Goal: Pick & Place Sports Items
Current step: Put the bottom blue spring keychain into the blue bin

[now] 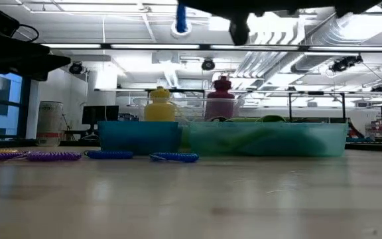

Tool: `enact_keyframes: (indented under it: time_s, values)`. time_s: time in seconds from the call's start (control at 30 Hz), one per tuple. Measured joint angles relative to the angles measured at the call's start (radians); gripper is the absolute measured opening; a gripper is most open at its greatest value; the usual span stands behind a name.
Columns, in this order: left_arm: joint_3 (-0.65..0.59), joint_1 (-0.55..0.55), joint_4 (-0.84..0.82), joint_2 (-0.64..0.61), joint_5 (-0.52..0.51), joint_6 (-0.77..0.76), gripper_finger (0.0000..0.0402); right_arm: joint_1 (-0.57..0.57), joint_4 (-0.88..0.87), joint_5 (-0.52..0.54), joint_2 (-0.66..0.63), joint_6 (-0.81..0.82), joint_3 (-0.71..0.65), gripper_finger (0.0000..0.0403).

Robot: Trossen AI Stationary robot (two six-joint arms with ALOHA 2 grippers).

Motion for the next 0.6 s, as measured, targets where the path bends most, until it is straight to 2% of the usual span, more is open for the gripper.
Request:
enact_keyframes:
  time_s: [0.1,0.23,0.33,0.43,0.6]
  values:
    - [0.000,0.000,0.000,0.000,0.000,0.000,0.0236,-0.059,0.094,-0.019,0.000,-0.042,0.000,0.0000]
    - [0.000,0.000,0.000,0.000,0.000,0.000,0.0236,-0.129,0.134,-0.014,0.001,-0.072,0.000,0.0000]
    - [0.000,0.000,0.000,0.000,0.000,0.000,0.0236,-0.168,0.177,0.072,0.014,-0.078,0.000,0.0000]
    - [0.000,0.000,0.000,0.000,0.000,0.000,0.0236,-0.192,0.306,0.139,0.058,-0.074,0.001,0.0000]
    - [0.000,0.000,0.000,0.000,0.000,0.000,0.0236,-0.217,0.483,0.054,0.110,-0.069,0.001,0.0000]
